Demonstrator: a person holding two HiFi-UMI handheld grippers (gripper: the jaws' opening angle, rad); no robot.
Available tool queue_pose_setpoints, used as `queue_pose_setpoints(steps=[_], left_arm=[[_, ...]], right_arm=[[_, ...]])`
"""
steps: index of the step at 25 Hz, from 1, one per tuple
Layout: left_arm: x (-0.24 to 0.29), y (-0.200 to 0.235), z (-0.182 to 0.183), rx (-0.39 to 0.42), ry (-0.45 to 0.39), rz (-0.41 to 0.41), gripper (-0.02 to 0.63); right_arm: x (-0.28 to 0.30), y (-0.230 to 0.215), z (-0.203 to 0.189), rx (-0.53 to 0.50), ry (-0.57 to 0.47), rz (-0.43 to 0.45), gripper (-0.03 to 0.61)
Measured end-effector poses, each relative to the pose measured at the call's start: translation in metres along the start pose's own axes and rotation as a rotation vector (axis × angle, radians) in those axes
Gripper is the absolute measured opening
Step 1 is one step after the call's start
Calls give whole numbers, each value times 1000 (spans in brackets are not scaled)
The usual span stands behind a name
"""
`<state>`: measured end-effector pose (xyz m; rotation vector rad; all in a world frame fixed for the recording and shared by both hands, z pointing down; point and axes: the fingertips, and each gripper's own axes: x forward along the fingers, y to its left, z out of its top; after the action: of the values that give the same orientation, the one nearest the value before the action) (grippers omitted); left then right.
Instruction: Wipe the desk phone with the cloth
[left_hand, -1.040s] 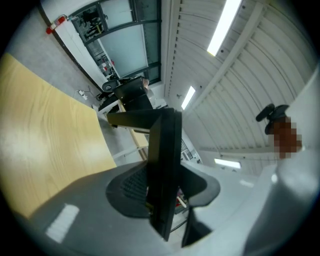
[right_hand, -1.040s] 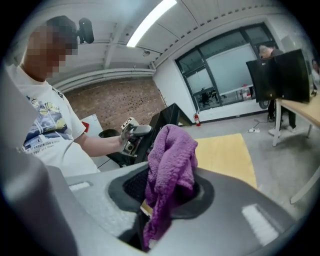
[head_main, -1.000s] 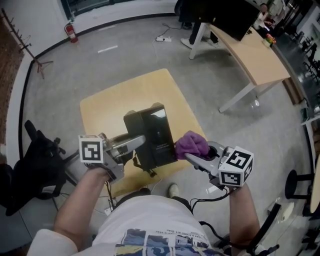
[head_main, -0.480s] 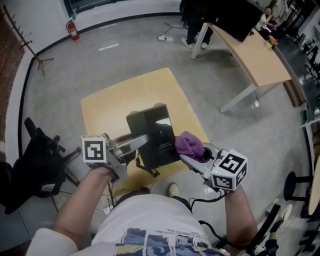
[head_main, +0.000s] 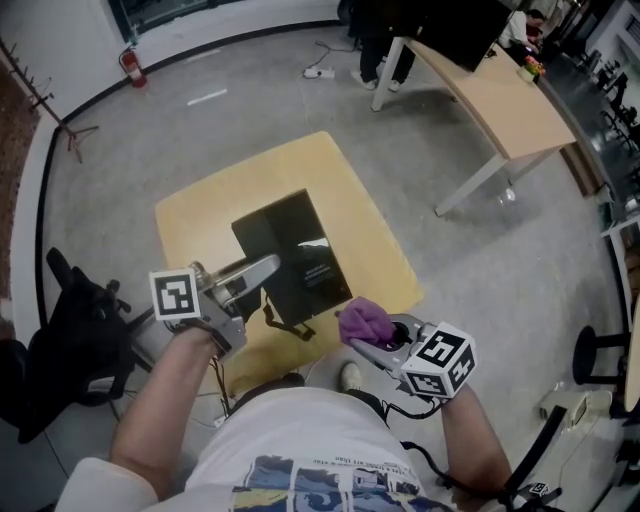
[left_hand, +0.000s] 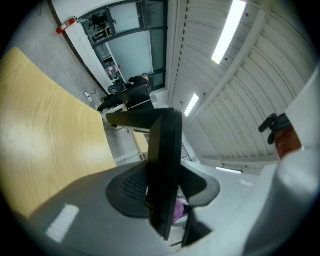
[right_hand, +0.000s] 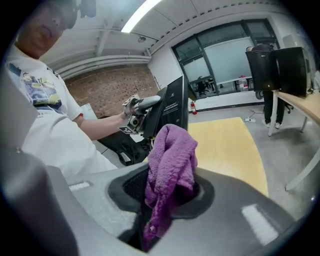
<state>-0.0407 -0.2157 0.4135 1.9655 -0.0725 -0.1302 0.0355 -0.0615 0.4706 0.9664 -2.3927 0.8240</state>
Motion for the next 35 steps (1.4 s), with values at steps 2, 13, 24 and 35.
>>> queue_pose_setpoints(steps=[2,13,24,35], left_arm=[[0,-2,2,-1,-6,-8,179],[1,-3,0,-23,10,-24,179],[-14,9,-12,-10,74,-11,179],[2,14,-27,-9,113,-15,179]], right_arm=[[11,13,-3,-32,25,26,103],[47,20,6,-145,96,45,103],[25,-9,-5,-124,142,-75,103],[-21,-60,10,-30,7,-278,103]])
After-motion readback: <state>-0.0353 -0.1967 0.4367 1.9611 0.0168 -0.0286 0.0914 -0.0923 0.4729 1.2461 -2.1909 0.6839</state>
